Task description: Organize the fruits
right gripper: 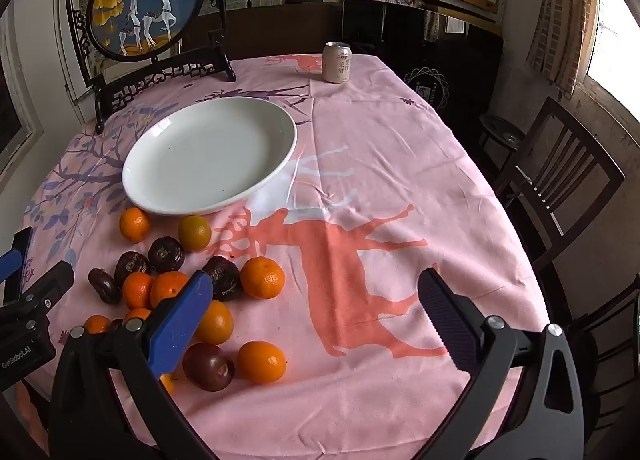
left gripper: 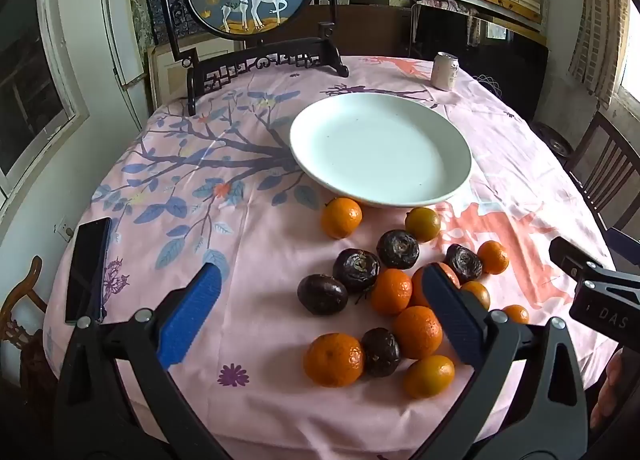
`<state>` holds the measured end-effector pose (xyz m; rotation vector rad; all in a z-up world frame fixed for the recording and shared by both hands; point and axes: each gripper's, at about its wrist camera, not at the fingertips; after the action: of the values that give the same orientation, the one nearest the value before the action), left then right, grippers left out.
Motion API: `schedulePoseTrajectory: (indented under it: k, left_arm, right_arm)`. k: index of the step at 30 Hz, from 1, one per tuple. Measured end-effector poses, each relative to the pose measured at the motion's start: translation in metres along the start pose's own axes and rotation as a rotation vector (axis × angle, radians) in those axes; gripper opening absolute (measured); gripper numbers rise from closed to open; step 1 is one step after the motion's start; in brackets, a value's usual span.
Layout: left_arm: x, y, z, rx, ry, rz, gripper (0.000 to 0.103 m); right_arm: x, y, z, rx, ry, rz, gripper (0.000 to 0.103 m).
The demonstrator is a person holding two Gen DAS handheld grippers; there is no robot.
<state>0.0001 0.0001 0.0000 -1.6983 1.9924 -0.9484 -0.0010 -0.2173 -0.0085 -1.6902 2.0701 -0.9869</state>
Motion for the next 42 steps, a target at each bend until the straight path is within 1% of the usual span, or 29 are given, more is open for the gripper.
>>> schedulePoseTrajectory:
  k: [2, 42]
  left_arm:
    - [0.0007, 0.0002, -0.0004, 0.008, -0.012, 0.009, 0.101]
    - [-0.0046, 0.0012, 0.0005, 0.0, 0.002, -0.018, 0.101]
  right_arm:
    - [0.0, 0.0003, -0.0003, -0.004, -0.003, 0.002, 0.102]
    - [-0.0037, -0.0008, -0.0029, 0.005, -0.006, 0.003, 0.102]
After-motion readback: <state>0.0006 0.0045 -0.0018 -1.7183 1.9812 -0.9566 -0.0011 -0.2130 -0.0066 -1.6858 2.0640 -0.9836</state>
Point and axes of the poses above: each gripper's, at about its wrist camera, not at the fingertips, and z roughly the way its jaws point, x to its right, y to its underside, and after that the axes turned 15 degrees about y, right-handed
